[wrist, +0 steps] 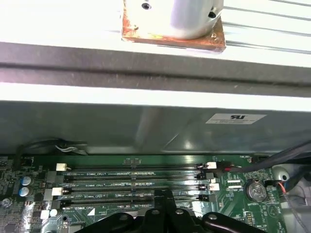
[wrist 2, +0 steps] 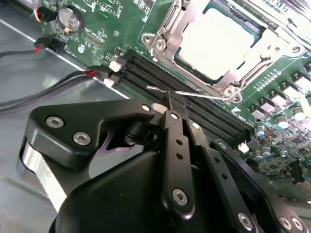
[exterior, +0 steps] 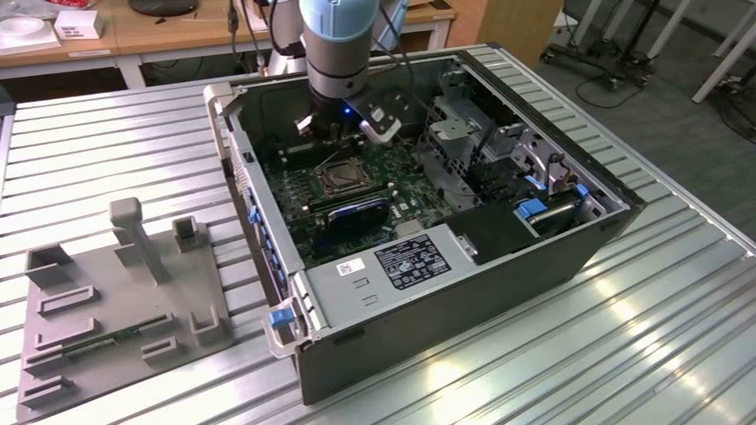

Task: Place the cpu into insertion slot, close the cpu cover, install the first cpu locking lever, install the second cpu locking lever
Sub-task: 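Install the first cpu locking lever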

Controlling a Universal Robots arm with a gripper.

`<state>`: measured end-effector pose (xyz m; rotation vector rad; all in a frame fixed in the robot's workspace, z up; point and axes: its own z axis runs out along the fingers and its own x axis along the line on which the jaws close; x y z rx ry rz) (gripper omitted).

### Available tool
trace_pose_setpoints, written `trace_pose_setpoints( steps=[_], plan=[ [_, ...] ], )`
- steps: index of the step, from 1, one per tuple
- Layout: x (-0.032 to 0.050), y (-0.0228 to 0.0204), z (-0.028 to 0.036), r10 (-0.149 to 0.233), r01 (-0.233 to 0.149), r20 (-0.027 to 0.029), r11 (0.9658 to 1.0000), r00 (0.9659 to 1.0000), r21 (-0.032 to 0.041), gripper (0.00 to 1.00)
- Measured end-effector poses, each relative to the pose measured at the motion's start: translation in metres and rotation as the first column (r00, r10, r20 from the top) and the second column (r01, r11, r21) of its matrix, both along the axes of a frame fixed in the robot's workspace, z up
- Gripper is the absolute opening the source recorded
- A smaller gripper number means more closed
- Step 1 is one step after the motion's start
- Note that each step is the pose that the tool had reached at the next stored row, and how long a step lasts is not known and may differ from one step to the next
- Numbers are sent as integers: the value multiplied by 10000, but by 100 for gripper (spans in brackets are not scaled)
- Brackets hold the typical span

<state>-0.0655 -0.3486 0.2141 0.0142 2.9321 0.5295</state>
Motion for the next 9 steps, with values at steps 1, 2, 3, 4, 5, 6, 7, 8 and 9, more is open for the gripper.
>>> trace_pose_setpoints(
  steps=[1, 2, 3, 4, 5, 6, 7, 8, 9],
  plan=[
    [0, 0, 12, 1, -1, 3, 10000, 10000, 0, 11],
    [0, 0, 19, 0, 0, 4, 10000, 10000, 0, 11],
    [0, 0, 25, 0, 0, 6, 10000, 10000, 0, 11],
    [0, 0, 31, 0, 0, 7, 10000, 10000, 0, 11],
    [0, 0, 37, 1, -1, 8, 10000, 10000, 0, 11],
    [0, 0, 41, 0, 0, 9, 10000, 10000, 0, 11],
    [0, 0, 40, 0, 0, 11, 10000, 10000, 2, 11],
    [0, 0, 40, 0, 0, 11, 10000, 10000, 1, 11],
    [0, 0, 40, 0, 0, 11, 10000, 10000, 2, 11]
  ],
)
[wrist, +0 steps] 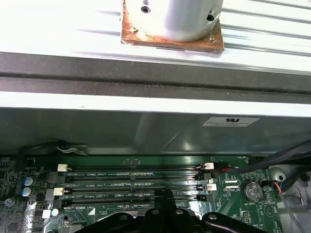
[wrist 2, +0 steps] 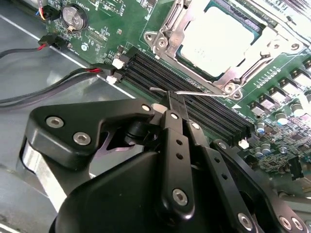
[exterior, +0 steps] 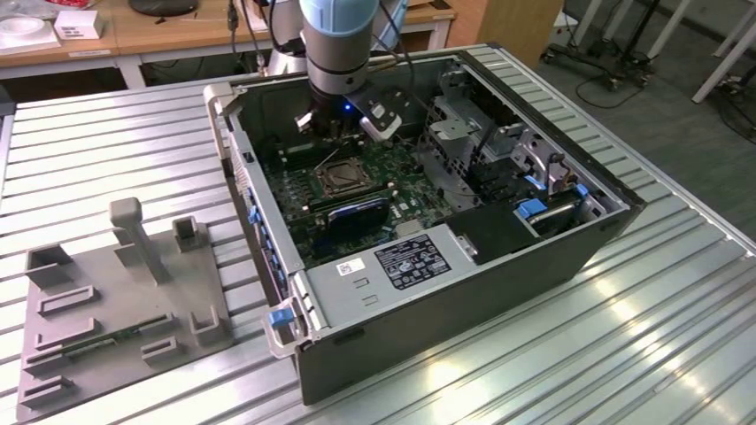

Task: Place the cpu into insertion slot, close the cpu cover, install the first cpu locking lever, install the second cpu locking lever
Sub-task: 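Install the first cpu locking lever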

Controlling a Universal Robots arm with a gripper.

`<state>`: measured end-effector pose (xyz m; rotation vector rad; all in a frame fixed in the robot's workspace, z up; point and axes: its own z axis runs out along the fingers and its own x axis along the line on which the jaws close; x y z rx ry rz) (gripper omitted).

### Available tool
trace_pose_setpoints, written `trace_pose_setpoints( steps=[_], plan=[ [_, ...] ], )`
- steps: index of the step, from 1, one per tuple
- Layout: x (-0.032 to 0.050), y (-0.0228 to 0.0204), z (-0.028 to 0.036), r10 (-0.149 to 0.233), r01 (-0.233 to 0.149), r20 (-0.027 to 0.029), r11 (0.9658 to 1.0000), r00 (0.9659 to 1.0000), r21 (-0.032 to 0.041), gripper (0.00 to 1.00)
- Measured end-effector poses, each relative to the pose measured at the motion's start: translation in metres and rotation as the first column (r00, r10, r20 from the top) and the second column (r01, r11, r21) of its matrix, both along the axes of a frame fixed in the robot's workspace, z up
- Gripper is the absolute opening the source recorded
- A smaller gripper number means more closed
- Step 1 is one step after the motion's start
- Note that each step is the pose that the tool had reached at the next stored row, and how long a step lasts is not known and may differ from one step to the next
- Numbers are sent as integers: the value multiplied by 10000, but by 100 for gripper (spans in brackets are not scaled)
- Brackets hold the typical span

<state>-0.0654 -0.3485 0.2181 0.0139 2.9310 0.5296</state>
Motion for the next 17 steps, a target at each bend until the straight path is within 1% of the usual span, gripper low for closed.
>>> trace_pose_setpoints(
  steps=[3, 8, 11, 15, 17],
  plan=[
    [-10, 1, -1, -2, 2, 11, 10000, 10000, -3, 11],
    [-74, 20, -7, 0, 0, 65, 10000, 10000, -3, 11],
    [-122, 25, -8, -1, 1, 108, 10000, 9999, -1, 11],
    [-195, 25, -7, 1, -1, 189, 10000, 9998, -2, 11],
    [-217, 24, -7, -1, 1, 210, 10000, 9998, -5, 11]
  ],
)
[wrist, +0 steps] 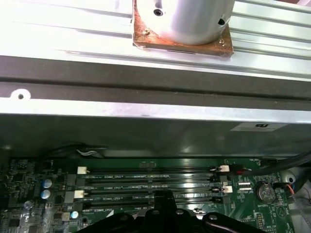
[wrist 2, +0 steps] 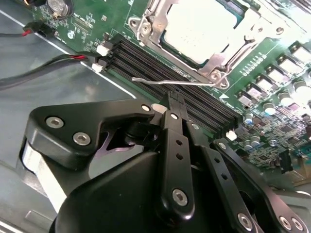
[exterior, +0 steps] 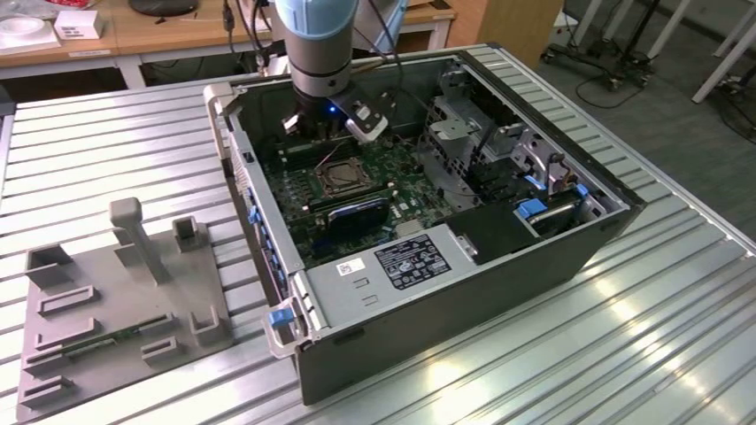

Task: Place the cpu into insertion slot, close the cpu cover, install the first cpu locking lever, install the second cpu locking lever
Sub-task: 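Install the first cpu locking lever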

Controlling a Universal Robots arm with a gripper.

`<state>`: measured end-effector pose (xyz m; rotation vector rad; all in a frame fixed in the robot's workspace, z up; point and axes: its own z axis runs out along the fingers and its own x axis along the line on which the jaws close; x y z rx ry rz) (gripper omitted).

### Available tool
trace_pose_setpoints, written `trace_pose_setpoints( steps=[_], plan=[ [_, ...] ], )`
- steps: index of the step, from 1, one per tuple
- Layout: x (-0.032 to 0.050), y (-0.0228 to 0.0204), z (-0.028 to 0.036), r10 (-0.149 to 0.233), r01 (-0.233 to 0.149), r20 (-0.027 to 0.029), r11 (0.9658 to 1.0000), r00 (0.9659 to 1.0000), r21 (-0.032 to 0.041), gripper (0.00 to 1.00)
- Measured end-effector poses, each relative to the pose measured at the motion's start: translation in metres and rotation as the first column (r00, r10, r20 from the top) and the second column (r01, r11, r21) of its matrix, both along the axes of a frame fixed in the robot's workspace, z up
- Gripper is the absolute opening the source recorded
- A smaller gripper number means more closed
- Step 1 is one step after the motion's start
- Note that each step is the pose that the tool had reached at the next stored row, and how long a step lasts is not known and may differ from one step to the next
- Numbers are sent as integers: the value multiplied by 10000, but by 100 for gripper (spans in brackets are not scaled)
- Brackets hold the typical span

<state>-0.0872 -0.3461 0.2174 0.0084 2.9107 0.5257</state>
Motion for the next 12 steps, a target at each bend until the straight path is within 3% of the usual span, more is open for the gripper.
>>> trace_pose_setpoints(
  steps=[6, 12],
  plan=[
    [-5, -44, 0, 1, -1, 3, 10000, 10000, -57, 11],
    [9, -47, -6, 0, 0, 4, 10000, 10000, -63, 11]
  ],
)
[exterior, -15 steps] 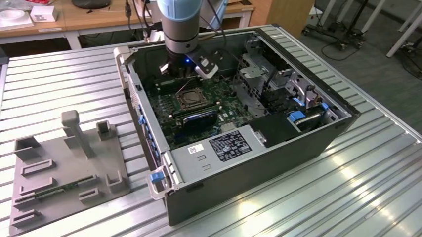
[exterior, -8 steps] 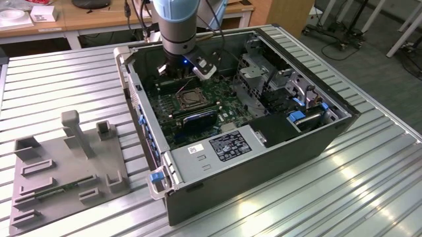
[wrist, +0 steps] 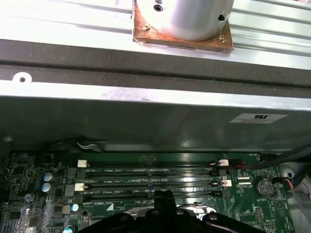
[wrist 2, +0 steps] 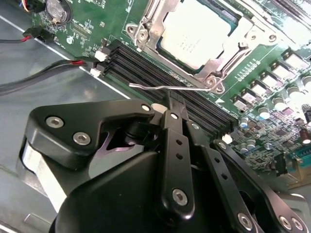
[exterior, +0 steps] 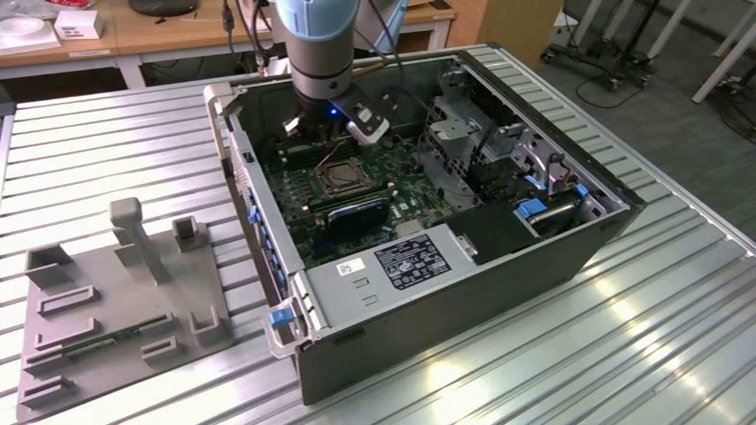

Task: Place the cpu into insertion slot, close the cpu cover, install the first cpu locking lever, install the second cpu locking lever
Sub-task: 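Install the first cpu locking lever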

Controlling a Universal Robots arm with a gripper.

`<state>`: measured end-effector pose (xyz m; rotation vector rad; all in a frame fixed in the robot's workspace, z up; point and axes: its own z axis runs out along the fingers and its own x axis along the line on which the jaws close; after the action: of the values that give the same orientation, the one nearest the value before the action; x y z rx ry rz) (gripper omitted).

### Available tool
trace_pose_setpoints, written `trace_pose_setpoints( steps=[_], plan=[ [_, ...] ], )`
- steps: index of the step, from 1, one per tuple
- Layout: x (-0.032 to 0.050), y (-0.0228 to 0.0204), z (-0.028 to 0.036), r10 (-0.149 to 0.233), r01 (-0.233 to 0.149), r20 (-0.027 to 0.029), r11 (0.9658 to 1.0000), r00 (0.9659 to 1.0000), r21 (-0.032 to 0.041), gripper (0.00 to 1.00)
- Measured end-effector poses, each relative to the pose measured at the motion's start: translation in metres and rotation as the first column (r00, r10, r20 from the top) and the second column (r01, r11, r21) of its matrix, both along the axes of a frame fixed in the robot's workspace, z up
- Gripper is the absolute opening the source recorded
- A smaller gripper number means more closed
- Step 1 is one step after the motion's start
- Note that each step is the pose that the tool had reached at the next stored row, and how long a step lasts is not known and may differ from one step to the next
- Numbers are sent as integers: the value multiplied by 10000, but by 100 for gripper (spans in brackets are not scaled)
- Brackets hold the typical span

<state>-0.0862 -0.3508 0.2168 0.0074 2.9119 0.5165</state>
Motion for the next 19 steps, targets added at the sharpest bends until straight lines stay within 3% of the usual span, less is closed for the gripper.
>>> trace_pose_setpoints(
  steps=[8, 19],
  plan=[
    [47, 1, -19, 0, 0, 0, 10000, 10000, 0, 11],
    [49, 17, -27, 0, 0, -1, 10000, 10000, -2, 11]
  ],
)
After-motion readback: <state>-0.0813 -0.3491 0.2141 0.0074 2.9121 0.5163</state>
